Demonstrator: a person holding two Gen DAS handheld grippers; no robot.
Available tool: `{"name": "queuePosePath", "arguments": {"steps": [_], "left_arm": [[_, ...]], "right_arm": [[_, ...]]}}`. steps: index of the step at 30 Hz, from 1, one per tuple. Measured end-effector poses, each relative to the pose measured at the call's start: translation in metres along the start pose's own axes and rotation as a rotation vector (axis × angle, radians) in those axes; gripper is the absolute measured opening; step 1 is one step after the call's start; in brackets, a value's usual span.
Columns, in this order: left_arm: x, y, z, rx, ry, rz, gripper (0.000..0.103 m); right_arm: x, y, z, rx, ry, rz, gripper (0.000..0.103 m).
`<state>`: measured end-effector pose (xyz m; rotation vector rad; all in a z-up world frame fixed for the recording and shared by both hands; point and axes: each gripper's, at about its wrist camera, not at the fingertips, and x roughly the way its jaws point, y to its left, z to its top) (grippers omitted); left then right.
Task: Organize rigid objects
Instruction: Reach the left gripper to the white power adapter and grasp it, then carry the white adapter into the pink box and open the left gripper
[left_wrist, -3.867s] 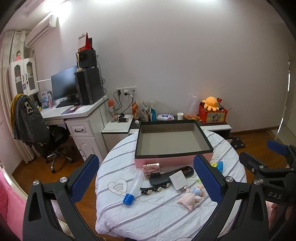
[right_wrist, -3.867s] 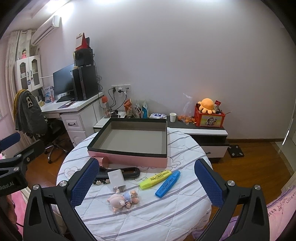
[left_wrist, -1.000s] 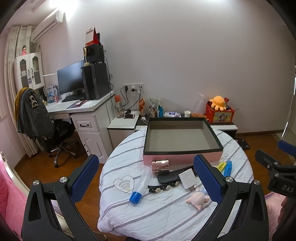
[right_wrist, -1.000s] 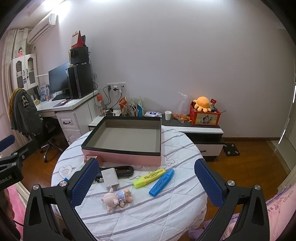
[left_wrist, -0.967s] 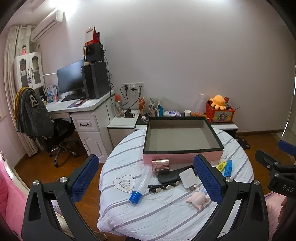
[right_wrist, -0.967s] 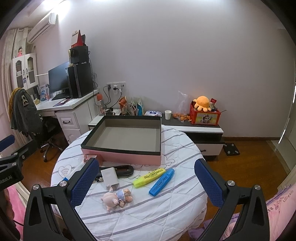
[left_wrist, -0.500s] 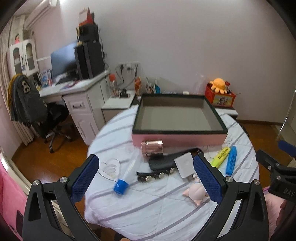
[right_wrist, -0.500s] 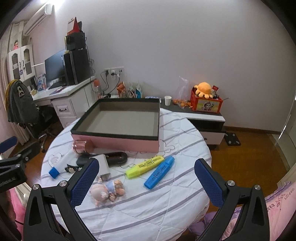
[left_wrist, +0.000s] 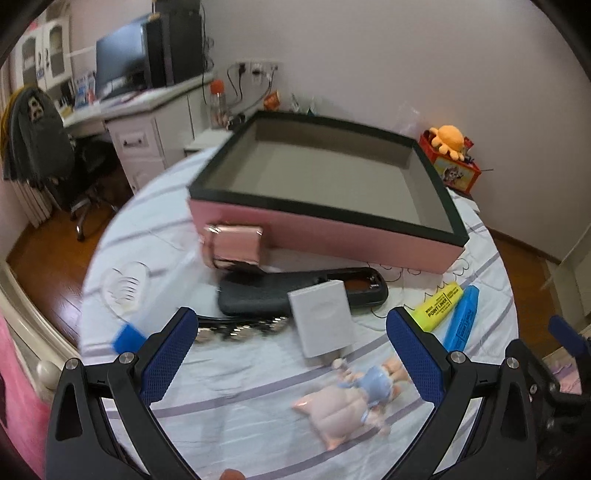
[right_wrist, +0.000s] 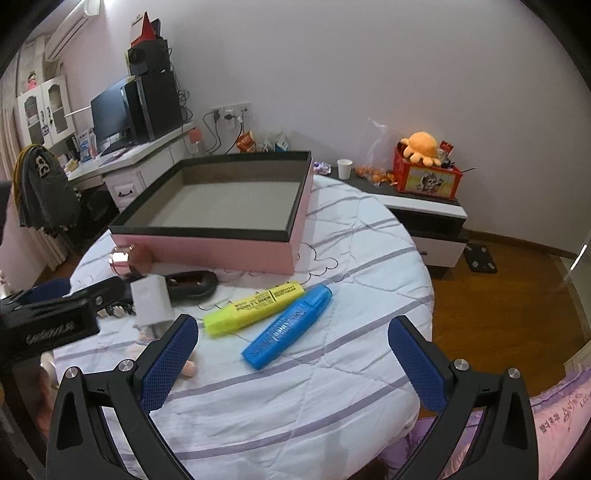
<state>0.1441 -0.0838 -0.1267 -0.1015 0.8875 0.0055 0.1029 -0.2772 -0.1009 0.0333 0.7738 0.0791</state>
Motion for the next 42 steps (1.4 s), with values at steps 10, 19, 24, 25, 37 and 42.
{"name": "queuePosePath", "arguments": {"steps": [10, 19, 24, 25, 37, 42], "left_arm": [[0.04, -0.014, -0.004, 0.018, 0.079, 0.046, 0.09], [0.042, -0.012, -0.005, 0.073, 0.089, -0.004, 0.052], [0.041, -0.007, -0.008, 0.105, 0.108, -0.036, 0.051], [0.039, -0.006, -0.009, 0.108, 0.11, -0.041, 0.049], [0.038, -0.002, -0.01, 0.151, 0.112, -0.039, 0.042], [0.031, 0.002, -0.008, 0.166, 0.091, -0.089, 0.042]], "right_arm": [[0.031, -0.015, 0.0, -0.001, 0.024, 0.068, 0.103], [0.041, -0.016, -0.004, 0.002, 0.047, 0.086, 0.103], [0.036, -0.013, -0.006, -0.002, 0.049, 0.076, 0.103], [0.035, -0.012, -0.006, -0.006, 0.048, 0.076, 0.103], [0.026, -0.004, -0.01, -0.011, 0.052, 0.063, 0.103], [0.02, -0.002, -0.006, -0.01, 0.042, 0.054, 0.103]]}}
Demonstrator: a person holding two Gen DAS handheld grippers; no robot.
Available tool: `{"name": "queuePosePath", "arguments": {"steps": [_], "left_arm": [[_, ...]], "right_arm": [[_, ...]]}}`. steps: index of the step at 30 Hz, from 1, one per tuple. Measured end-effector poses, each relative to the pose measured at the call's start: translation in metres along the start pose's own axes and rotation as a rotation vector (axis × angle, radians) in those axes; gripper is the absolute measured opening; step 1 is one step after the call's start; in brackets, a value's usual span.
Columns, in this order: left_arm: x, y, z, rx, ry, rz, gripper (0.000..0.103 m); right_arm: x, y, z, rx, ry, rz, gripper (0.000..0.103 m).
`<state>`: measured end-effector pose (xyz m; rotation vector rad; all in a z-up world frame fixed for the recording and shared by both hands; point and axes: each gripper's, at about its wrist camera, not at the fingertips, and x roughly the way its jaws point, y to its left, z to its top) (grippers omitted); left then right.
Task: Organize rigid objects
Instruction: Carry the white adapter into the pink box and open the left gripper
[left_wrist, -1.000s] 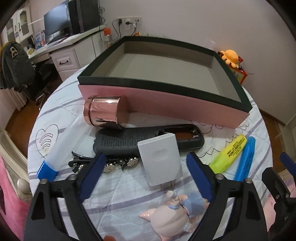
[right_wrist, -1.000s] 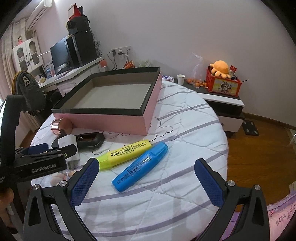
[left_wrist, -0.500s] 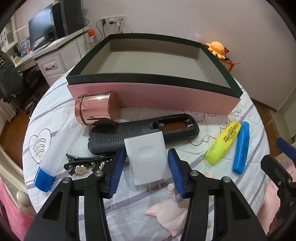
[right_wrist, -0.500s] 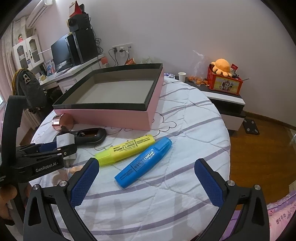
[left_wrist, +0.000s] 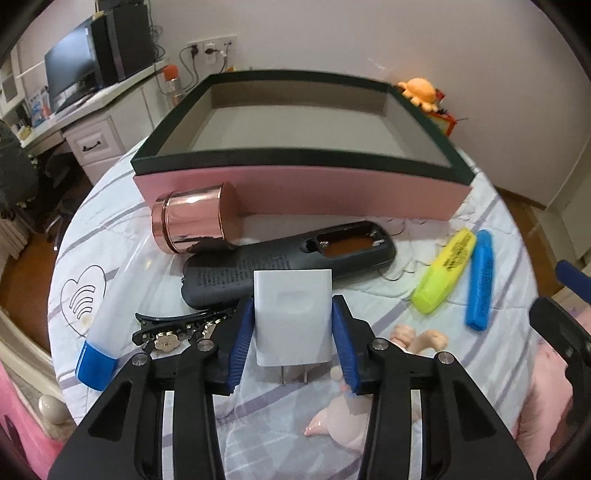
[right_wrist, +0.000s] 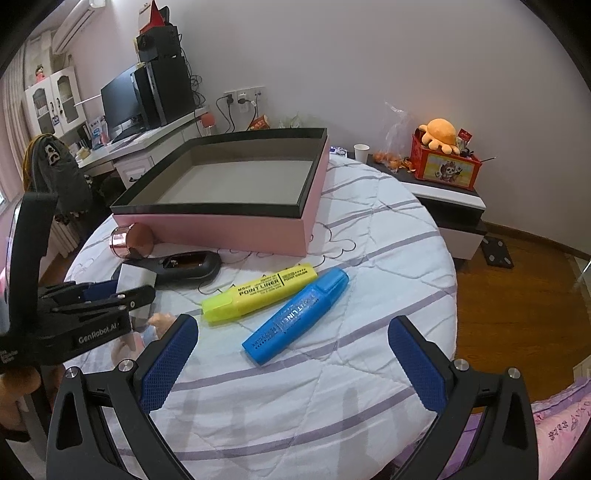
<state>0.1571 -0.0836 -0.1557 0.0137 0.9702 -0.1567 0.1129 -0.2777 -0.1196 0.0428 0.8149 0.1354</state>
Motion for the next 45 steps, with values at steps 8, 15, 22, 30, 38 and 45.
{"name": "queuePosePath", "arguments": {"steps": [8, 15, 22, 30, 38, 45], "left_arm": [[-0.044, 0.015, 0.019, 0.024, -0.089, -0.021, 0.042], [-0.053, 0.042, 0.072, 0.036, -0.154, -0.008, 0.042], [-0.016, 0.059, 0.128, 0.042, -0.123, 0.021, 0.042], [0.045, 0.07, 0.155, 0.067, -0.014, 0.039, 0.042], [0.073, 0.069, 0.151, 0.1, 0.052, 0.098, 0.042], [0.079, 0.067, 0.144, 0.115, 0.081, 0.117, 0.042]], "right_arm": [[-0.008, 0.014, 0.021, -0.011, -0.041, -0.006, 0.103], [-0.006, 0.029, 0.057, -0.015, -0.106, -0.005, 0.103], [0.017, 0.03, 0.089, 0.013, -0.134, 0.015, 0.103], [0.055, 0.031, 0.109, 0.035, -0.119, 0.025, 0.103], [0.083, 0.029, 0.113, 0.037, -0.087, 0.03, 0.103], [0.086, 0.029, 0.111, 0.039, -0.075, 0.036, 0.103]]}}
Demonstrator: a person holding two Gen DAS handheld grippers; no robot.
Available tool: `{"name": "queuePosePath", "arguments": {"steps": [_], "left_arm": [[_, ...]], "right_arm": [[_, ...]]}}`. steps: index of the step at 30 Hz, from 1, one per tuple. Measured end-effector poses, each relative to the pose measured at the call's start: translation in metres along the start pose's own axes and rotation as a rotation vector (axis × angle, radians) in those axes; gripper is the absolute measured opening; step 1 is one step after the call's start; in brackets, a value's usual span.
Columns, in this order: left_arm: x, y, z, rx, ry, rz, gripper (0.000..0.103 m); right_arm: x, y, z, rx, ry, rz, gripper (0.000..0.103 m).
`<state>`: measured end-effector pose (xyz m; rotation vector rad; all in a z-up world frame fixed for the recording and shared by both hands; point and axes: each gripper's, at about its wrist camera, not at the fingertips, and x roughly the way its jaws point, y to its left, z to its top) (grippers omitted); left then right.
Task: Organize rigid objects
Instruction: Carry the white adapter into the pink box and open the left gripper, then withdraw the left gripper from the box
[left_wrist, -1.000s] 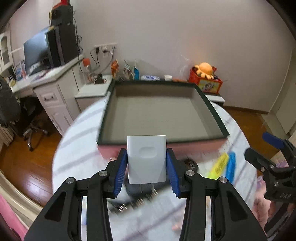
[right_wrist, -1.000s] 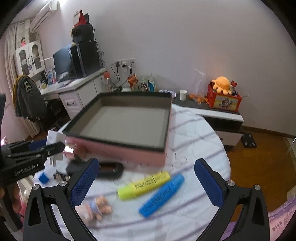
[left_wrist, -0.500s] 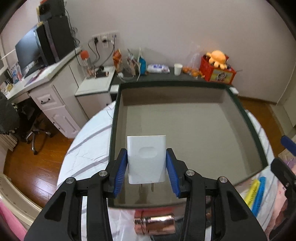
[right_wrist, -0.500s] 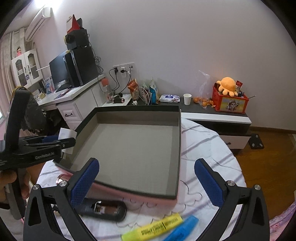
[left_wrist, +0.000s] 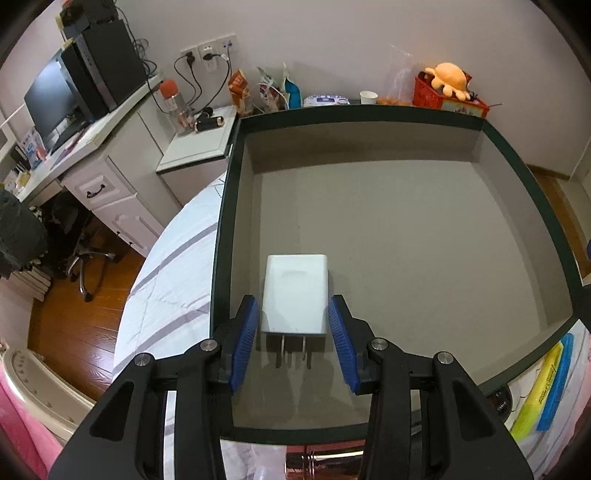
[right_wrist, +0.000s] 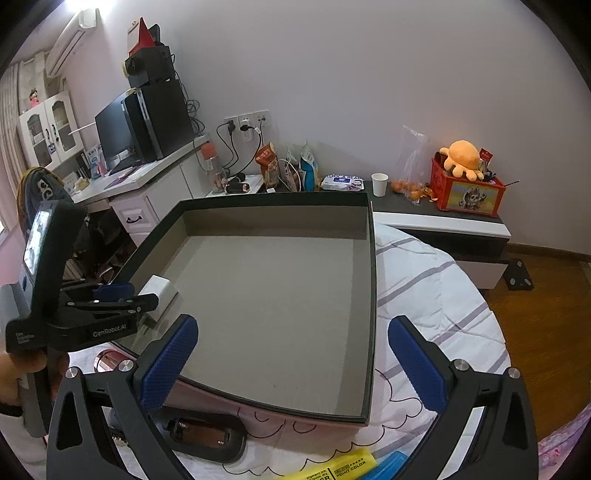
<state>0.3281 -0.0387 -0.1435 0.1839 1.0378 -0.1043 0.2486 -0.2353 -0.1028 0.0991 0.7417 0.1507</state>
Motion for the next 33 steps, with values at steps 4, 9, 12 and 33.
{"name": "queuePosePath", "arguments": {"steps": [4, 9, 12, 33], "left_arm": [[-0.009, 0.005, 0.001, -0.045, -0.016, -0.054, 0.052], [-0.026, 0.008, 0.008, -0.073, -0.068, -0.078, 0.077], [-0.039, 0.011, 0.012, -0.091, -0.109, -0.095, 0.083], [-0.132, 0.025, -0.1, -0.078, -0.261, 0.074, 0.102]], "right_arm": [[-0.002, -0.002, -0.002, -0.002, 0.001, 0.002, 0.103], [-0.009, -0.011, -0.006, 0.018, -0.001, -0.02, 0.103], [-0.018, -0.019, -0.008, 0.041, -0.009, -0.035, 0.103], [-0.061, -0.048, -0.09, 0.193, 0.12, -0.233, 0.103]]}}
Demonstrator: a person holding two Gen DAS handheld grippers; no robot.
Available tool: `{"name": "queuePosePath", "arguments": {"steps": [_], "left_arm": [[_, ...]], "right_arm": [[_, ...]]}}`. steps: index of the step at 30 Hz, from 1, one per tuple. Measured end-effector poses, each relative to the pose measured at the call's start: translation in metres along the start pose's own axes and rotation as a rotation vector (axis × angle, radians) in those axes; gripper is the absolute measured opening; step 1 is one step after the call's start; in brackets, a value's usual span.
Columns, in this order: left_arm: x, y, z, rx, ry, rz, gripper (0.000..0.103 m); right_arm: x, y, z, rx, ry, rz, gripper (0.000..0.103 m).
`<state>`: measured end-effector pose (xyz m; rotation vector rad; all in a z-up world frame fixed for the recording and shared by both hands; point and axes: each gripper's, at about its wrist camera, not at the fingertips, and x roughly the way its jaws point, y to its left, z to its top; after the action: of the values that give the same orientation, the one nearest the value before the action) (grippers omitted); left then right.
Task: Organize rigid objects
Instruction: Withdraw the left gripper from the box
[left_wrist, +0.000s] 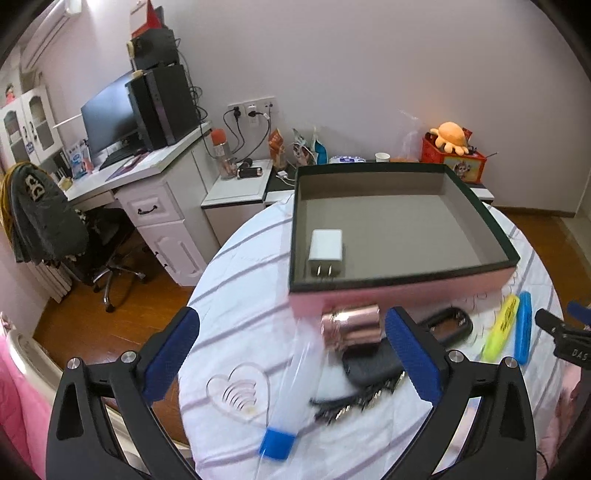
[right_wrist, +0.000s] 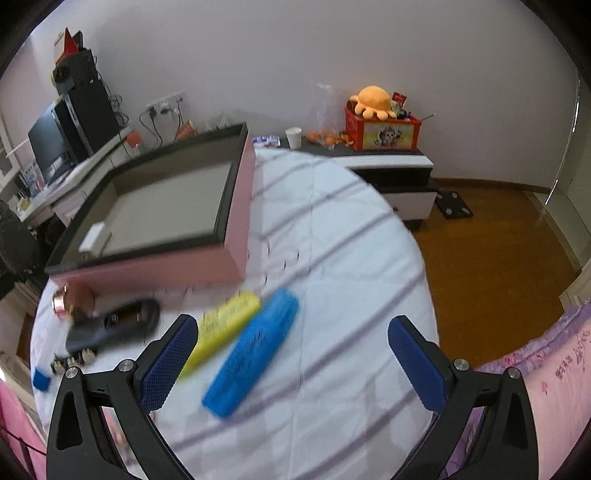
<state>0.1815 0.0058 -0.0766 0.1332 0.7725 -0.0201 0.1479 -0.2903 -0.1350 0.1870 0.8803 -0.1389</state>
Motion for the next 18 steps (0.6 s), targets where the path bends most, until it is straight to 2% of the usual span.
{"name": "queuePosePath", "arguments": {"steps": [4, 11, 18], "left_arm": [[-0.01, 0.017, -0.017, -0.024, 0.003, 0.0, 0.102], [-0.018, 0.048, -0.045, -0.056, 0.027, 0.018, 0.102], [-0.014, 0.06, -0.07, -0.053, 0.059, 0.007, 0.102]], "right_arm": [[-0.008, 0.01, -0.014, -0.015, 0.009, 0.005, 0.103], [-0.032, 0.046, -0.024, -0.086, -0.034, 0.05, 0.103], [-0.04, 0.083, -0.041, -0.147, -0.027, 0.09, 0.103]]}}
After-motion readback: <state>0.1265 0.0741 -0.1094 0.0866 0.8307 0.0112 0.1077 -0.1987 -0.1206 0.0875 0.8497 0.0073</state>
